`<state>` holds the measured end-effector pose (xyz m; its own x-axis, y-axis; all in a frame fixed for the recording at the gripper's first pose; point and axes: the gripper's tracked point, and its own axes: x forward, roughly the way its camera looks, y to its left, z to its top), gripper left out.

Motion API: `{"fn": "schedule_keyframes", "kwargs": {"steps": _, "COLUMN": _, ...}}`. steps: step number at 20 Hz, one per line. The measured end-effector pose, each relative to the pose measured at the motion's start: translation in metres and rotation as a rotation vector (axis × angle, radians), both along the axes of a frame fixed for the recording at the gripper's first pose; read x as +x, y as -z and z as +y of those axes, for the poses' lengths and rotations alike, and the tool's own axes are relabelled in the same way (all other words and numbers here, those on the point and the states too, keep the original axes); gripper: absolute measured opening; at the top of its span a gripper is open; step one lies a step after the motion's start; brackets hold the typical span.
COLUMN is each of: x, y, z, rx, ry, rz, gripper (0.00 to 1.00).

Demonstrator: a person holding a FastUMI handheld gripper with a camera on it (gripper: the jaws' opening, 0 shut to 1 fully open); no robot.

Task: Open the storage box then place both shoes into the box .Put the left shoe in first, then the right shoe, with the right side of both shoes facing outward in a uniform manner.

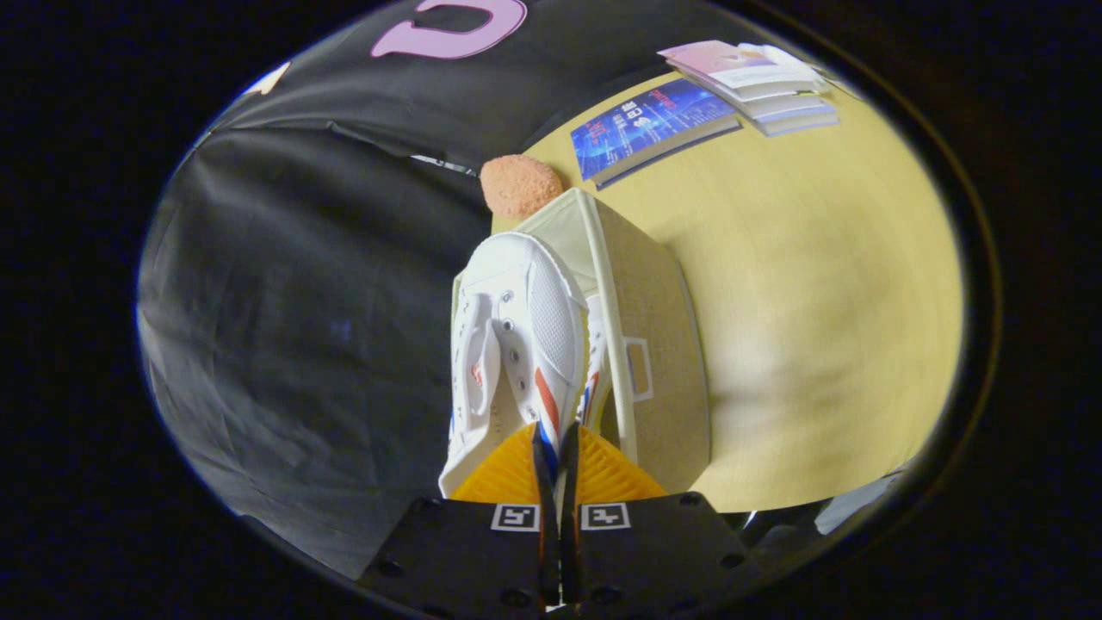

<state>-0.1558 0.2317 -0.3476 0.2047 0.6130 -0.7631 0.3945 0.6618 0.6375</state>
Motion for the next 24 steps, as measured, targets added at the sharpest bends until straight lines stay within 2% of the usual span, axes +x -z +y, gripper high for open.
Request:
{"fn": "schedule_keyframes", "kwargs": {"steps": 6, "x": -0.001, "y": 0.000, "z": -0.007, "rx": -0.096, "ry": 0.032, "rz": 0.001, "gripper": 0.05}}
{"fn": "schedule_keyframes", "kwargs": {"steps": 12, "x": 0.001, "y": 0.000, "z": -0.003, "rx": -0.094, "ry": 0.087, "rz": 0.027, "gripper": 0.07}}
{"fn": "schedule_keyframes", "kwargs": {"steps": 15, "x": -0.001, "y": 0.000, "z": -0.002, "rx": -0.077, "ry": 0.129, "rz": 0.048, "gripper": 0.21}}
{"fn": "schedule_keyframes", "kwargs": {"steps": 16, "x": 0.001, "y": -0.002, "z": 0.001, "rx": -0.056, "ry": 0.141, "rz": 0.053, "gripper": 0.31}}
{"fn": "schedule_keyframes", "kwargs": {"steps": 24, "x": 0.003, "y": -0.007, "z": -0.011, "rx": -0.028, "ry": 0.164, "rz": 0.027, "gripper": 0.28}}
